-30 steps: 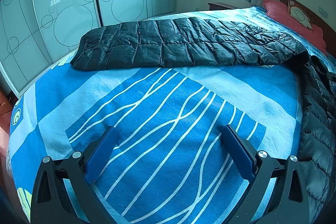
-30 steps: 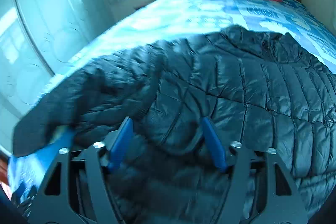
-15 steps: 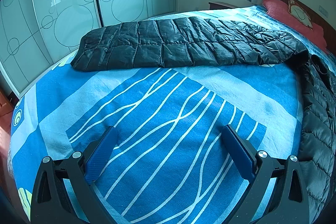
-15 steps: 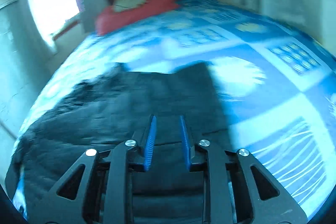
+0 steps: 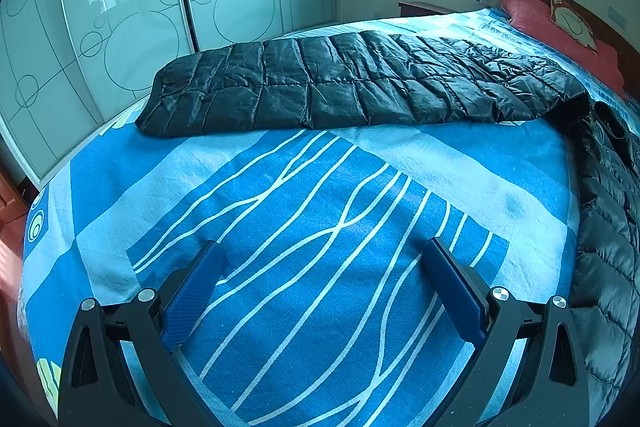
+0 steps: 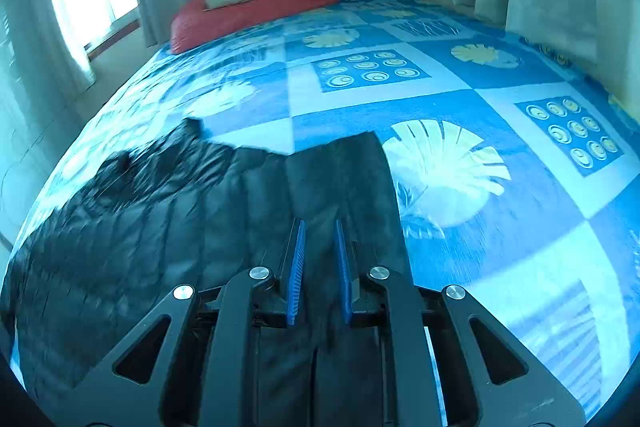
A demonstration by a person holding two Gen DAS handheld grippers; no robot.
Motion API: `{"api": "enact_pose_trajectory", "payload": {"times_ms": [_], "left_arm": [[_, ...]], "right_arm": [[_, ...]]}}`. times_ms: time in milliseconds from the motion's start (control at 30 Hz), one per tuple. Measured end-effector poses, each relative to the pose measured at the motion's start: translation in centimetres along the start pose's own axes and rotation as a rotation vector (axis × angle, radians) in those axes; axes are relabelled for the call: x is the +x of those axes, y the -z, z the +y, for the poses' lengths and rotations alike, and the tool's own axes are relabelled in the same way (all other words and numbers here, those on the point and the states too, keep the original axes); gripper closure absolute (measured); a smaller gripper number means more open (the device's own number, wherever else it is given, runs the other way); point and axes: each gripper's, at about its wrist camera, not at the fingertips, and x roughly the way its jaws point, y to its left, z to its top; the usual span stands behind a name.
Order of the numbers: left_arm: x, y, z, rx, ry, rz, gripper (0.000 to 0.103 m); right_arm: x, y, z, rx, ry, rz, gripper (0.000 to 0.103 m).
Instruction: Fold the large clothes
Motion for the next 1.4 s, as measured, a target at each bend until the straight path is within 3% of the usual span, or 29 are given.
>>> {"api": "enact_pose_trajectory", "payload": {"times_ms": [33,133,233,300,400,433,500,567,700,867,1000,1100,1200,1300,1400], "left_arm": [[0.0,0.0,0.0,0.000,0.000,0.000,0.004],[0.0,0.0,0.1,0.000,-0.001,-0.001,0.004],[0.0,0.0,0.0,0.000,0.000,-0.001,0.004],[0.0,0.0,0.0,0.001,-0.001,-0.001,0.004],[0.0,0.0,0.0,0.001,-0.001,-0.001,0.004],[0.0,0.0,0.1,0.001,-0.002,0.000,0.004],[0.0,0.0,0.0,0.001,0.000,-0.001,0.004],[0.0,0.0,0.0,-0.002,0.002,0.001,0.004],[0.1,0.0,0.0,-0.002,0.004,0.002,0.004],[0.0,-0.1,0.1,-0.007,0.012,0.010,0.004],[0.1,-0.5,0.6,-0.020,0.032,0.031,0.004],[0.0,-0.9,0.9,-0.029,0.045,0.056,0.004],[-0.1,-1.4,1.9,-0.072,0.097,0.085,0.004],[-0.8,-1.8,5.8,-0.279,0.274,0.045,0.004],[0.0,-2.1,9.2,-0.440,0.387,0.008,0.005]], "right_arm": [[2.0,0.3,-0.5,0.020,0.006,0.068,0.087],[2.4,0.2,-0.3,0.001,0.016,0.079,0.087],[-0.1,-0.3,0.4,-0.009,0.021,-0.029,0.081],[-0.4,-0.2,0.7,-0.008,0.064,-0.080,0.049],[3.4,0.0,0.5,-0.026,0.090,0.050,0.048],[3.9,0.0,0.5,-0.037,0.108,0.054,0.048],[2.4,-0.3,1.0,-0.029,0.135,0.018,0.051],[-0.5,0.7,2.0,-0.019,0.075,-0.046,0.050],[-4.0,4.8,5.0,-0.112,0.000,-0.073,0.044],[-1.7,6.6,6.4,-0.178,0.064,0.010,0.043],[-1.1,7.2,6.9,-0.209,0.103,0.009,0.040],[-1.3,7.6,6.6,-0.196,0.086,-0.004,0.040],[-1.6,8.0,6.7,-0.187,0.076,-0.012,0.040],[-1.7,8.1,6.7,-0.189,0.077,-0.015,0.040],[-1.8,8.1,6.7,-0.185,0.072,-0.017,0.040]]}}
